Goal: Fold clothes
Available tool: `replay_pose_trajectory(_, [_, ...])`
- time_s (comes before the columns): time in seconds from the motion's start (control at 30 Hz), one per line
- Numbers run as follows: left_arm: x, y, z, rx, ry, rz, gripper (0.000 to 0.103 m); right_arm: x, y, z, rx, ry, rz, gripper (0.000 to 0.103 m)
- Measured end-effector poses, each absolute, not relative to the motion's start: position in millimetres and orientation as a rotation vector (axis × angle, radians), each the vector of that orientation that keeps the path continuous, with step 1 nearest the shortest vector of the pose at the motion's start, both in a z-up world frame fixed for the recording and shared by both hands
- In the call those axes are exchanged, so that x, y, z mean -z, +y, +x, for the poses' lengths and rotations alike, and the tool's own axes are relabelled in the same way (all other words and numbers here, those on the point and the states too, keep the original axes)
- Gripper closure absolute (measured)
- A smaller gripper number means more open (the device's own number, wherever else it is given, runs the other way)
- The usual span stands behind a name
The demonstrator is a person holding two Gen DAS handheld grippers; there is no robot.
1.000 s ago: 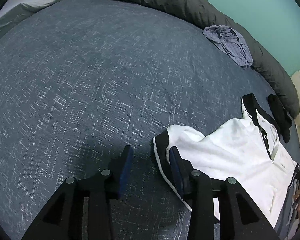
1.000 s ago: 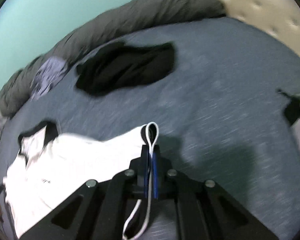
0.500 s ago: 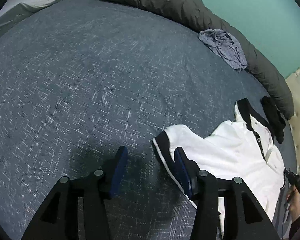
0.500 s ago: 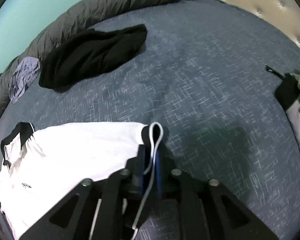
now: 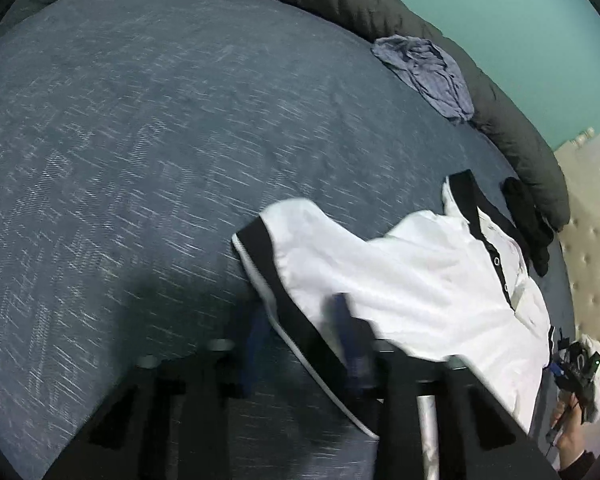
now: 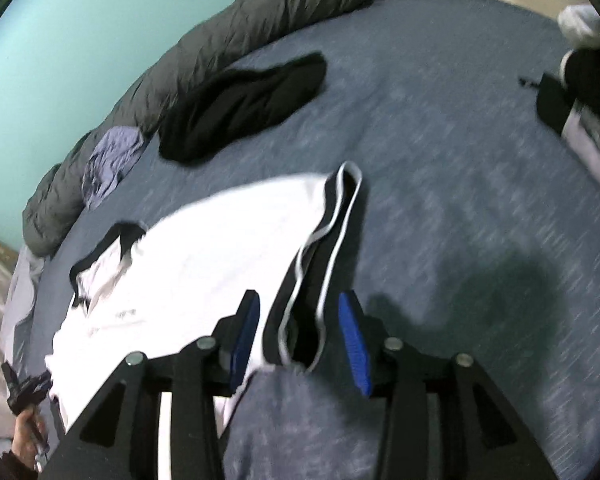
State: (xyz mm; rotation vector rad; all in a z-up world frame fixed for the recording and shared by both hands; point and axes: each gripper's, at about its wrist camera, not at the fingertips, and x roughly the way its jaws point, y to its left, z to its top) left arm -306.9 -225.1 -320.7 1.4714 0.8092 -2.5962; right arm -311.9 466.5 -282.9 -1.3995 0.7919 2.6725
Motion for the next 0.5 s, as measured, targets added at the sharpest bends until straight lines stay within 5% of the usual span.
replay_pose_trajectory(0.1, [315.1,-217.4,-311.0,2.626,0.813,1.478,0.101,292.0,461.0,-310.5,-2.665,0.822,-1.433,0.061])
replay_pose_trajectory(0.23, [293.0,-214.7,-310.1,2.687,0.778,1.422,0.101,295.8,458.2,-309.4,-2.686,0.834,-1.444,0.064])
replay_pose_trajectory(0.33, [275.2,-221.1,-308.8,2.715,0.845,1.350,0.101,298.8,461.2,-311.4,-2.673,0.839,-1.437,0.097])
replay_pose_trajectory(0.5, [268.7,-233.1,-306.5,2.688,0.817,1.327,0.101,297.9,475.9,-312.4,-2.625,0.815,-1.377,0.102])
